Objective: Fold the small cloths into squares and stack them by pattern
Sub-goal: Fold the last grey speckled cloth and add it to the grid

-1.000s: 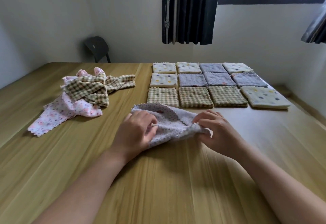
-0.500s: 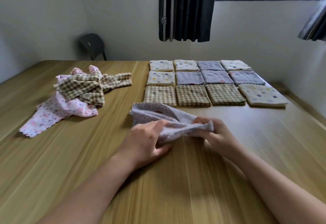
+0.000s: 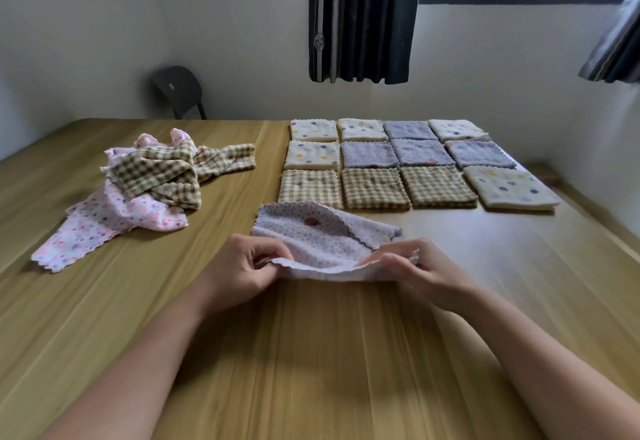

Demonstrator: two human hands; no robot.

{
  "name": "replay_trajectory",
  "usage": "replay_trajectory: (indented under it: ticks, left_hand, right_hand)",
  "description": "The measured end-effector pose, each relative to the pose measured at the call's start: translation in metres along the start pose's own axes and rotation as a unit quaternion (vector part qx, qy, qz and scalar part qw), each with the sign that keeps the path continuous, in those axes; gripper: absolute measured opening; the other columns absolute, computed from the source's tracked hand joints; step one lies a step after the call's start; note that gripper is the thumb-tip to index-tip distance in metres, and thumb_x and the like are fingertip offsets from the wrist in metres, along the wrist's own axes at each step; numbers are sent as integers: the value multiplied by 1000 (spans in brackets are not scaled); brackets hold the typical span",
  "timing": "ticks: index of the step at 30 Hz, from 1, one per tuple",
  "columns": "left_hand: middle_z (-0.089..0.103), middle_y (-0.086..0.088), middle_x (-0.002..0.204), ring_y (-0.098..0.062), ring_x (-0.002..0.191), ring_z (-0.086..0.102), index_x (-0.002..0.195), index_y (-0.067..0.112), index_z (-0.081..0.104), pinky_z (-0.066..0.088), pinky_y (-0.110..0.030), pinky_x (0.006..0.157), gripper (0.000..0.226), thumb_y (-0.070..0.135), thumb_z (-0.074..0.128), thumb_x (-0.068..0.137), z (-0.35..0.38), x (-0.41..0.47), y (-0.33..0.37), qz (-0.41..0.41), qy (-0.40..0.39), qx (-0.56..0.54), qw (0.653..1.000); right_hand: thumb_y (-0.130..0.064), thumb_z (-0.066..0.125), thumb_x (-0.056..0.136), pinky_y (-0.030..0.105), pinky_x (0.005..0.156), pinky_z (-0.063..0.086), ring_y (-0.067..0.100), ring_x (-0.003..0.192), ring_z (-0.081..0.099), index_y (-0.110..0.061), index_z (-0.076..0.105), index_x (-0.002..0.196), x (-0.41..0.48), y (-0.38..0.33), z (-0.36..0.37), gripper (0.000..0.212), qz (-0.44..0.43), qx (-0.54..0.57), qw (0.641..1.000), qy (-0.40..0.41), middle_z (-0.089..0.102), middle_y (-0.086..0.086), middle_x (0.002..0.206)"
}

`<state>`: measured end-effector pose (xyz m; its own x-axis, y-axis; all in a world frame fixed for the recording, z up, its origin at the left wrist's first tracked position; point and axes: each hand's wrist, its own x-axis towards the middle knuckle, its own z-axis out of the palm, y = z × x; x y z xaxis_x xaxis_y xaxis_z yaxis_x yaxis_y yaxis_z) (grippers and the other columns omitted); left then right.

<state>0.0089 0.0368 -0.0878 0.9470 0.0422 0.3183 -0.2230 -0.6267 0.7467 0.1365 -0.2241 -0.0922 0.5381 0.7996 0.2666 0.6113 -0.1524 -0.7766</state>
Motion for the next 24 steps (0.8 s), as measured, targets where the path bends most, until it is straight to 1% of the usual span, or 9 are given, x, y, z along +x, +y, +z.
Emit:
replay_trajectory:
  ticks: [2, 5, 8, 10, 12, 14, 17, 20, 24]
  left_hand:
    - [65, 4, 63, -19, 56, 55, 69, 23, 69, 40, -32, 53, 19, 10, 56, 72, 1, -1, -2, -18, -29, 13, 999]
    - [69, 12, 72, -12, 66, 63, 57, 28, 64, 46, -28, 57, 23, 16, 47, 65, 5, -1, 8, 1, -75, 35, 997]
    - [69, 14, 83, -5, 78, 60, 47, 43, 55, 41, -14, 64, 36, 12, 45, 62, 8, 1, 16, 4, -107, 58, 993]
    - [69, 13, 86, -4, 77, 58, 46, 44, 54, 37, -11, 63, 39, 10, 44, 63, 8, 1, 16, -9, -115, 60, 992]
    - [69, 12, 86, -1, 74, 57, 46, 41, 54, 35, -9, 61, 38, 9, 44, 63, 7, 1, 17, -9, -116, 54, 992]
    - [70, 10, 85, 0, 73, 57, 47, 41, 55, 35, -8, 60, 38, 7, 44, 63, 7, 1, 17, -5, -117, 48, 992]
    - [70, 9, 81, -11, 70, 61, 56, 35, 63, 42, -21, 58, 31, 11, 46, 66, 6, 1, 13, -9, -97, 45, 994]
    - [68, 3, 73, -20, 65, 59, 71, 20, 68, 41, -29, 56, 18, 20, 50, 73, 7, 1, 9, -23, -71, 53, 996]
    - [67, 9, 73, -8, 67, 60, 77, 26, 68, 45, -23, 62, 15, 20, 54, 76, 10, 0, 12, -18, -42, 65, 997]
  right_hand:
    - [-81, 31, 82, 50, 67, 48, 43, 79, 62, -1, 71, 84, 1, 2, -4, 89, 29, -9, 1000, 10, 66, 30, 87]
    - [-65, 30, 91, 19, 61, 48, 6, 77, 68, -14, 75, 74, 5, -4, -6, 70, 93, -1, 995, 18, 75, 3, 95]
    - [-41, 38, 101, 21, 68, 48, 10, 85, 66, -14, 74, 81, 13, -11, -4, 49, 136, -185, 973, 12, 72, 1, 107]
    - [-39, 37, 102, 18, 74, 45, 15, 106, 60, -17, 67, 104, 16, -17, -2, 37, 163, -314, 935, 11, 57, -1, 134]
    - [-44, 30, 102, 28, 85, 44, 19, 129, 47, -22, 40, 143, 18, -19, 1, 47, 225, -384, 896, 10, 23, -4, 158]
    - [-46, 29, 101, 36, 85, 48, 20, 136, 39, -24, 24, 150, 17, -15, 2, 54, 260, -405, 876, 39, 5, -4, 162]
    - [-50, 37, 97, 41, 94, 49, 15, 136, 37, -24, 42, 142, 11, -14, 2, 52, 145, -358, 916, 108, 25, -3, 157]
    - [-69, 32, 83, 31, 99, 42, 1, 119, 45, -26, 48, 137, 4, -31, 12, 70, 48, -227, 971, 51, 50, -9, 139]
    - [-78, 39, 74, 24, 96, 37, 4, 122, 47, -35, 33, 139, 0, -51, 41, 78, 34, -289, 957, 3, 48, -14, 138]
